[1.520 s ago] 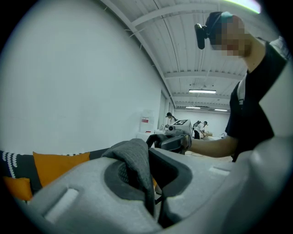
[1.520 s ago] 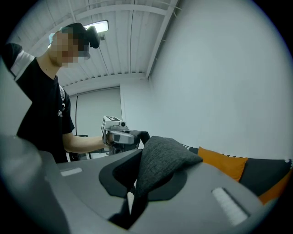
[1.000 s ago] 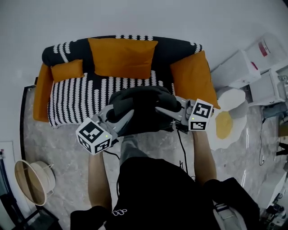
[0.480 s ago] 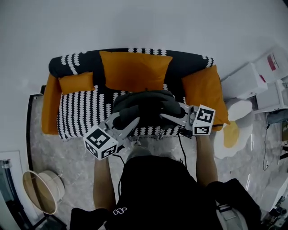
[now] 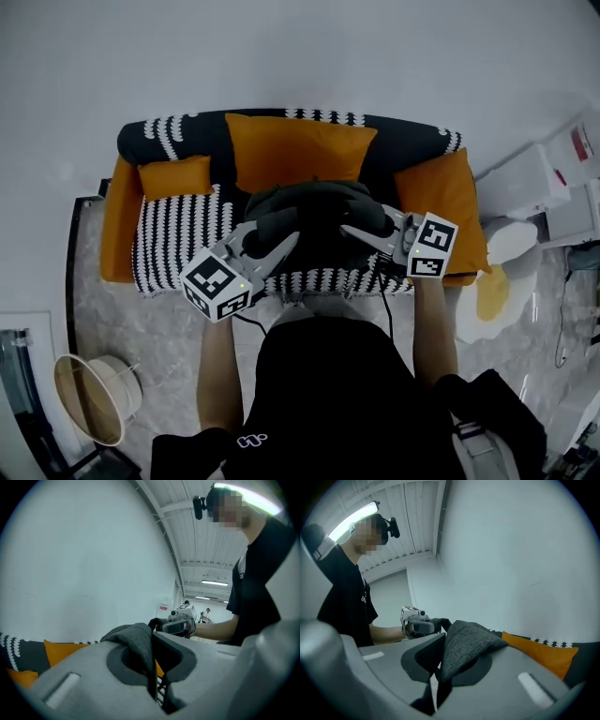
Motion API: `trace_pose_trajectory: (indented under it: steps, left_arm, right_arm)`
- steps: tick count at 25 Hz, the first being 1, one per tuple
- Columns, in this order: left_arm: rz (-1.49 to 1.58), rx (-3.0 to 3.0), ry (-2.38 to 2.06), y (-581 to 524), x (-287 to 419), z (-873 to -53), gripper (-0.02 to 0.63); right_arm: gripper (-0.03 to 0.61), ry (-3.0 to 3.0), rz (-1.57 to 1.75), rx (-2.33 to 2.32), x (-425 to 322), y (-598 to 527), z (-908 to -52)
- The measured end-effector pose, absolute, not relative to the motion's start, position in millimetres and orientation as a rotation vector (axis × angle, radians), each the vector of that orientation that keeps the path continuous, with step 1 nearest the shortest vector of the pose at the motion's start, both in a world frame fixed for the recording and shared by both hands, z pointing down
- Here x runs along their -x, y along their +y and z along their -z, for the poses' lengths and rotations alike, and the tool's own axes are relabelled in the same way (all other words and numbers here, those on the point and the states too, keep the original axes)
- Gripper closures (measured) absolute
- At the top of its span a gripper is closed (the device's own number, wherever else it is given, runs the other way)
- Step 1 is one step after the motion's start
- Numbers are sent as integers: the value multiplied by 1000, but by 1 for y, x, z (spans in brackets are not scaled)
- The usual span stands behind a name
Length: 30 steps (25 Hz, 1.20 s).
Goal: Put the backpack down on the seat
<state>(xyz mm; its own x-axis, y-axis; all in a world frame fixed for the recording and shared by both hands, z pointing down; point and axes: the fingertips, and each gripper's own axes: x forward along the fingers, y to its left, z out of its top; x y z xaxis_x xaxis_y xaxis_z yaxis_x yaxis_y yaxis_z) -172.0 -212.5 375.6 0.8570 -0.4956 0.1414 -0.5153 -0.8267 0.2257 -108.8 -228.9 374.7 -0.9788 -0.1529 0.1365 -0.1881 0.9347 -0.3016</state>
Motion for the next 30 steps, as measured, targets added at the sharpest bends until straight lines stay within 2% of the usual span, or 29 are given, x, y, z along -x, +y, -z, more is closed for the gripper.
trace_pose_trajectory:
  steps: [23, 30]
  left_arm:
    - [-87, -2659, -705, -244, 161, -400, 583]
    - [-117, -2633, -675, -297, 167, -412, 583]
  right_arm:
    - [535, -2884, -555, -311, 98, -264, -398]
    - [535, -2781, -492, -346, 100, -301, -430]
